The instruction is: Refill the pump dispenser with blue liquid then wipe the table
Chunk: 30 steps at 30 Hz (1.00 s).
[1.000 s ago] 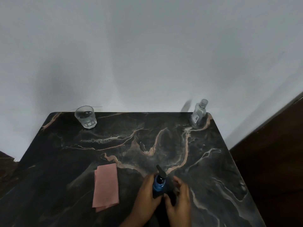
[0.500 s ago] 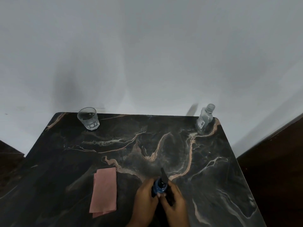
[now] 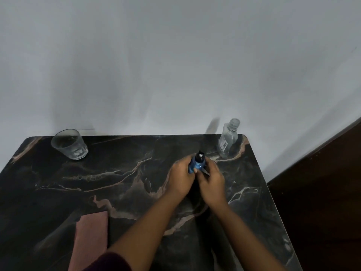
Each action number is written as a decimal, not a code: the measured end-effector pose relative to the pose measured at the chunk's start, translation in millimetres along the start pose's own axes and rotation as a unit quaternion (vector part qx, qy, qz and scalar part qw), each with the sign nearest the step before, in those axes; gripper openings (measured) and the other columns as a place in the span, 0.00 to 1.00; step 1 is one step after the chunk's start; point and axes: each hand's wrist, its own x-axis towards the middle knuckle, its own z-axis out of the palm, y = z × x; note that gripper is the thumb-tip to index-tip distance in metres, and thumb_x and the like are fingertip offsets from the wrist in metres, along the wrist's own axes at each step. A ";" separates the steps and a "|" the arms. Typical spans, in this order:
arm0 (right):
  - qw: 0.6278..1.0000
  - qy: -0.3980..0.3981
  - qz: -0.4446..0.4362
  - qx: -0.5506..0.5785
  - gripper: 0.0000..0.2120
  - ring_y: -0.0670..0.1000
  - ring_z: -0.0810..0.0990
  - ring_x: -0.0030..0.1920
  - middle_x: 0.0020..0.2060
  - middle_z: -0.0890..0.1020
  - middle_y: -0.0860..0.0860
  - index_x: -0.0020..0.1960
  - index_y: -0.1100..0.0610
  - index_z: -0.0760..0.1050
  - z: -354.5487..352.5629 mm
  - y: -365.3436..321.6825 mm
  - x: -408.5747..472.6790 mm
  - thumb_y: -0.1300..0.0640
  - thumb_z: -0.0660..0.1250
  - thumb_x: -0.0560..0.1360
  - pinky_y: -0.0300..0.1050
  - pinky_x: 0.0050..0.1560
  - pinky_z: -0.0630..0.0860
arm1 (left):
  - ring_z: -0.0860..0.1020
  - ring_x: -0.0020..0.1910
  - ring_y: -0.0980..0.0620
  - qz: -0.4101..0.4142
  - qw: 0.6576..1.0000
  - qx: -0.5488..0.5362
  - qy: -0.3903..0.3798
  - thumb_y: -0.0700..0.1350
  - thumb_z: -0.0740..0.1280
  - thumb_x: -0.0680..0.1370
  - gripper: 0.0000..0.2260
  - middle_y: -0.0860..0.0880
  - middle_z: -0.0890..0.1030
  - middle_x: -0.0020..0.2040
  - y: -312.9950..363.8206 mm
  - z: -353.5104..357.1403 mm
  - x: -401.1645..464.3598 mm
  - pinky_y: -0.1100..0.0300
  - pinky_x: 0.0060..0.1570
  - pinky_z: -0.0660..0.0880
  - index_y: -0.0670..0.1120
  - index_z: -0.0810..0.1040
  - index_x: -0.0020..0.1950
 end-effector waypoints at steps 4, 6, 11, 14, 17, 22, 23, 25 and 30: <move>1.000 0.015 0.001 -0.022 0.19 0.50 0.78 0.57 0.59 0.80 0.54 0.66 0.61 0.73 -4.9 14.7 32.0 0.65 0.68 0.76 0.34 0.57 0.70 | 0.80 0.43 0.57 -0.014 1.000 -0.006 -0.013 0.33 0.66 0.71 0.20 0.50 0.85 0.49 2.2 20.5 32.7 0.78 0.40 0.71 0.51 0.80 0.60; 0.999 0.019 0.005 -0.032 0.19 0.48 0.77 0.56 0.59 0.80 0.55 0.66 0.61 0.73 -5.4 20.7 44.1 0.65 0.67 0.76 0.32 0.57 0.69 | 0.79 0.41 0.58 -0.012 1.000 -0.010 -0.017 0.33 0.67 0.72 0.19 0.49 0.85 0.48 1.9 29.2 46.1 0.80 0.37 0.69 0.48 0.81 0.60; 0.998 0.018 0.025 -0.054 0.18 0.54 0.78 0.58 0.59 0.79 0.57 0.66 0.62 0.72 -2.0 31.2 77.2 0.66 0.66 0.76 0.45 0.60 0.73 | 0.79 0.42 0.55 -0.014 0.999 0.016 -0.024 0.32 0.67 0.72 0.18 0.47 0.85 0.49 -2.5 46.5 80.6 0.75 0.39 0.68 0.46 0.80 0.60; 0.997 0.021 0.027 -0.069 0.17 0.55 0.78 0.58 0.59 0.79 0.57 0.65 0.62 0.73 -1.6 38.9 92.1 0.66 0.65 0.76 0.40 0.56 0.71 | 0.80 0.43 0.53 -0.007 1.000 0.015 -0.025 0.32 0.67 0.72 0.18 0.46 0.85 0.49 -5.7 55.1 96.2 0.78 0.37 0.67 0.45 0.80 0.59; 0.997 0.025 0.030 -0.069 0.16 0.55 0.78 0.56 0.57 0.80 0.56 0.63 0.60 0.73 -1.9 44.0 100.5 0.65 0.65 0.76 0.38 0.53 0.69 | 0.77 0.41 0.55 -0.010 1.000 0.007 -0.027 0.32 0.67 0.72 0.17 0.45 0.85 0.49 -6.3 60.6 104.4 0.82 0.36 0.66 0.44 0.81 0.59; 0.998 0.020 0.024 -0.056 0.16 0.53 0.79 0.55 0.56 0.81 0.56 0.64 0.60 0.73 2.5 47.3 104.9 0.65 0.65 0.77 0.35 0.50 0.68 | 0.79 0.41 0.52 -0.022 1.000 -0.004 -0.009 0.35 0.66 0.74 0.12 0.46 0.84 0.47 -7.0 64.4 106.2 0.73 0.36 0.66 0.44 0.81 0.55; 0.998 0.016 0.026 -0.057 0.16 0.54 0.79 0.55 0.55 0.81 0.56 0.64 0.60 0.73 3.3 45.7 103.8 0.65 0.64 0.77 0.35 0.49 0.68 | 0.80 0.43 0.50 -0.030 0.999 -0.006 -0.007 0.35 0.66 0.74 0.12 0.45 0.84 0.47 -4.9 63.4 104.0 0.71 0.37 0.66 0.44 0.80 0.55; 0.998 0.004 0.025 -0.062 0.16 0.54 0.79 0.55 0.56 0.81 0.56 0.66 0.60 0.73 2.7 43.3 103.4 0.65 0.63 0.78 0.36 0.50 0.69 | 0.81 0.51 0.46 -0.035 0.999 -0.005 -0.007 0.35 0.66 0.74 0.15 0.45 0.83 0.51 -4.5 60.8 104.0 0.67 0.43 0.70 0.44 0.78 0.60; 0.995 0.027 0.045 -0.088 0.22 0.57 0.79 0.58 0.59 0.80 0.59 0.73 0.61 0.66 8.7 30.1 72.6 0.59 0.63 0.80 0.50 0.59 0.75 | 0.65 0.74 0.49 -0.056 0.997 -0.023 0.057 0.37 0.68 0.75 0.36 0.45 0.65 0.76 -9.6 53.5 69.8 0.57 0.73 0.63 0.46 0.54 0.79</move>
